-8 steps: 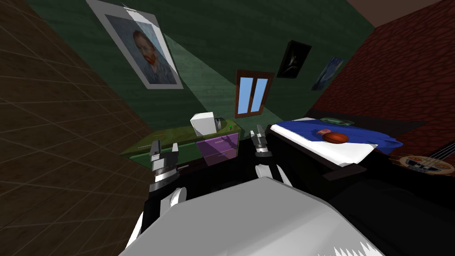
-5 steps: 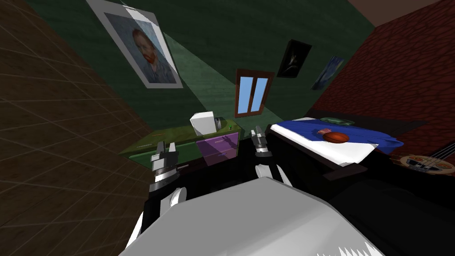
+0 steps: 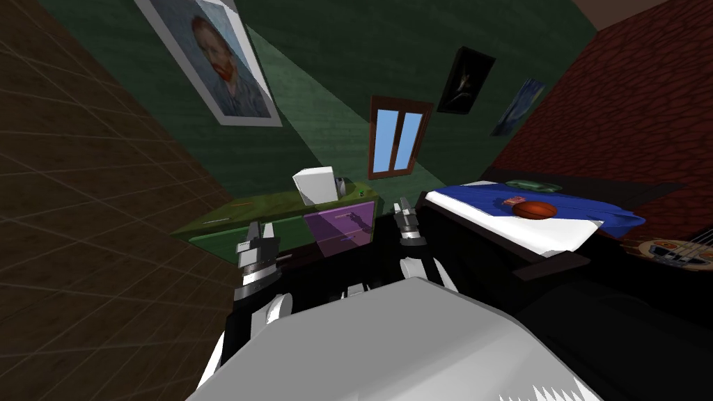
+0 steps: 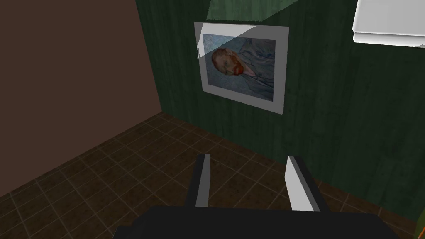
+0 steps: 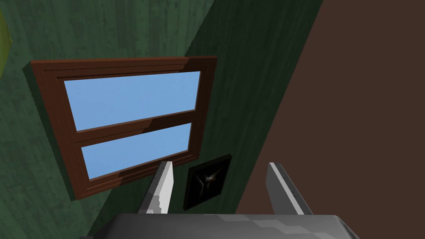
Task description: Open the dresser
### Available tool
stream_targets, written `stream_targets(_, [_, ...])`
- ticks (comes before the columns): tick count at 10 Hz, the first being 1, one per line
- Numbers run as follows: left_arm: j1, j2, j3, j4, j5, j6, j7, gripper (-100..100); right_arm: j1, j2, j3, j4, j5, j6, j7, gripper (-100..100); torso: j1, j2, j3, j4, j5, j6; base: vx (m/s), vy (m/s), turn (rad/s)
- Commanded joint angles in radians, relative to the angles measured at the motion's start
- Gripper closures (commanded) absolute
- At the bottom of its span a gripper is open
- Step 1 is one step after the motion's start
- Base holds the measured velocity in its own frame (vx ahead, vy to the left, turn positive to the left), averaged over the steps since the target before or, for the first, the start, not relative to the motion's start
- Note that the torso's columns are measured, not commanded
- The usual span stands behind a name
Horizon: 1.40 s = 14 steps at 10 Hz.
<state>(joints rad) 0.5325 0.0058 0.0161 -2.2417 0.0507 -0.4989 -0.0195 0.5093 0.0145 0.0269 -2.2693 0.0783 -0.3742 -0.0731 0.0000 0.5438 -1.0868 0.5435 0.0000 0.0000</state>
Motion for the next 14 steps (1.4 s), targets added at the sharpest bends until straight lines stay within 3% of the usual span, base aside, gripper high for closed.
stream_targets(1, [0.000,0.000,0.000,0.000,0.000,0.000,0.000,0,0.000,0.000,0.000,0.000,0.000,0.000,0.000,0,0.000,0.074,-0.148,0.074,0.000,0.000,0.000,0.000,0.000])
stream_targets(2, [-0.003,0.031,0.000,0.010,0.000,-0.001,0.000,-100,0.000,0.000,0.000,0.000,0.000,0.000,0.000,0,0.000,0.148,-0.295,0.148,0.000,0.000,0.013,-0.009,-0.004])
stream_targets(4, [-0.009,0.072,0.000,0.033,-0.001,-0.003,0.000,-100,0.000,0.000,0.000,0.000,0.000,0.000,0.000,0,-0.001,0.190,-0.384,0.190,0.000,0.000,0.029,-0.019,-0.007])
stream_targets(8, [-0.029,0.130,0.001,0.111,-0.002,-0.008,-0.001,-100,0.000,0.000,0.000,0.000,0.000,0.000,0.000,0,0.000,0.193,-0.390,0.194,0.000,0.000,0.064,-0.042,-0.009])
stream_targets(14, [-0.067,0.159,0.001,0.258,-0.006,-0.019,-0.002,-100,0.000,0.000,0.000,0.000,0.000,0.000,0.000,0,0.000,0.194,-0.389,0.194,0.000,0.000,0.077,-0.051,-0.013])
